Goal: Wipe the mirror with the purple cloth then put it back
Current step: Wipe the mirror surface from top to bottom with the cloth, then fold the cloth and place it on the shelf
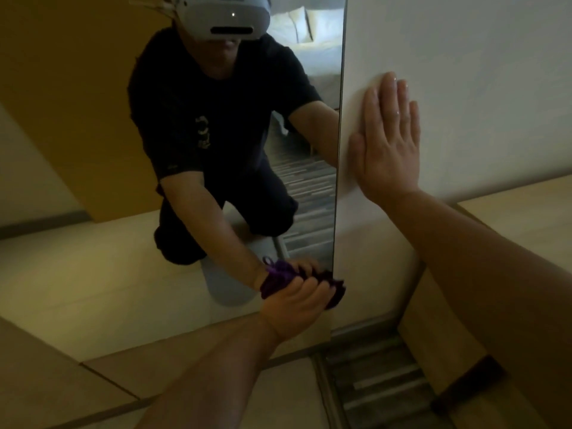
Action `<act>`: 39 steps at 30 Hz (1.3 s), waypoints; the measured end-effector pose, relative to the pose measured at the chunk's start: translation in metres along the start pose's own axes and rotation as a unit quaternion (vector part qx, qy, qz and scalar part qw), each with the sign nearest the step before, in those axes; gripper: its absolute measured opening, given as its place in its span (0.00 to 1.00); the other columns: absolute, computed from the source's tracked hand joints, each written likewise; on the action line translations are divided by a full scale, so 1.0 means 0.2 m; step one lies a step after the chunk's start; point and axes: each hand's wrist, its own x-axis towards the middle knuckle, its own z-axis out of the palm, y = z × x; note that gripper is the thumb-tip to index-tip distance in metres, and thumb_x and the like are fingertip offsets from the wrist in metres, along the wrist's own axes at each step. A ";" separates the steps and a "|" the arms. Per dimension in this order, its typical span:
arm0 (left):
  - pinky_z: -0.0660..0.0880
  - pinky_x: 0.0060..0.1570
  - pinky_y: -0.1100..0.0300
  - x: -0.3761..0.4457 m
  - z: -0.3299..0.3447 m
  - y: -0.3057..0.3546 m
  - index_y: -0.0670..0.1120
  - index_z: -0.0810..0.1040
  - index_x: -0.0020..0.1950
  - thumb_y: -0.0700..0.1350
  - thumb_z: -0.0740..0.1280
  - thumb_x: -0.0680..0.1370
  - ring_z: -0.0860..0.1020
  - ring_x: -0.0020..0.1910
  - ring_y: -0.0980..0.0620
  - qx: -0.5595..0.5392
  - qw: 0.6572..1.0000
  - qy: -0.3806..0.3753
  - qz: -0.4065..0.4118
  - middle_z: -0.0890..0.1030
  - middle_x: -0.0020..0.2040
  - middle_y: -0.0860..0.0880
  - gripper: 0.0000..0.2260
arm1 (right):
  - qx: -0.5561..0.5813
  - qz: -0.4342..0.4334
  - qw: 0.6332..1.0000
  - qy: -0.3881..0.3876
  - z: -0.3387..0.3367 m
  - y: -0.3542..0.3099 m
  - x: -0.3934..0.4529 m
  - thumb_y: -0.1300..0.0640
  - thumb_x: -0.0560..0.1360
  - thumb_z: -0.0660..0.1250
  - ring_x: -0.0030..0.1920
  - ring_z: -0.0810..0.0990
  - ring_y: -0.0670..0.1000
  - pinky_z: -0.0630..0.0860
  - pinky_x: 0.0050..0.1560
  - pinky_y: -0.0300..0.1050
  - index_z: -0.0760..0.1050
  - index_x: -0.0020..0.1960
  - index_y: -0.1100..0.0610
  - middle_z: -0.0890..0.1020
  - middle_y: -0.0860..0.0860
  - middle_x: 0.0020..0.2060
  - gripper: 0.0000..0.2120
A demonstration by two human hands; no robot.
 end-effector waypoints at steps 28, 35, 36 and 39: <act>0.74 0.59 0.51 0.39 -1.55 -0.86 0.48 0.76 0.66 0.51 0.61 0.84 0.79 0.55 0.51 -0.584 0.601 -0.451 -0.306 0.79 0.59 0.50 0.13 | 0.195 0.168 0.837 -0.483 -1.20 -0.57 0.43 0.37 0.77 0.61 0.74 0.64 0.48 0.64 0.68 0.45 0.65 0.75 0.47 0.62 0.46 0.77 0.30; 0.76 0.49 0.55 0.88 -2.18 -1.29 0.50 0.78 0.57 0.54 0.61 0.84 0.81 0.46 0.53 -0.613 0.590 -0.485 -0.203 0.82 0.49 0.51 0.10 | 0.207 0.127 0.702 -0.670 -1.95 -0.88 0.90 0.44 0.71 0.74 0.59 0.74 0.46 0.68 0.56 0.38 0.67 0.72 0.46 0.75 0.45 0.62 0.32; 0.76 0.48 0.56 0.96 -2.25 -1.32 0.50 0.78 0.56 0.53 0.61 0.84 0.80 0.45 0.54 -0.610 0.598 -0.487 -0.183 0.82 0.48 0.52 0.09 | 0.192 0.119 0.708 -0.670 -2.02 -0.89 0.95 0.45 0.72 0.74 0.56 0.74 0.45 0.68 0.54 0.38 0.67 0.71 0.46 0.76 0.45 0.61 0.31; 0.73 0.47 0.59 1.14 -2.43 -1.38 0.53 0.77 0.56 0.51 0.62 0.84 0.79 0.47 0.53 -0.601 0.617 -0.490 -0.134 0.80 0.50 0.52 0.06 | 0.135 0.128 0.726 -0.662 -2.20 -0.91 1.07 0.47 0.74 0.72 0.50 0.72 0.45 0.70 0.51 0.41 0.68 0.71 0.48 0.77 0.47 0.59 0.28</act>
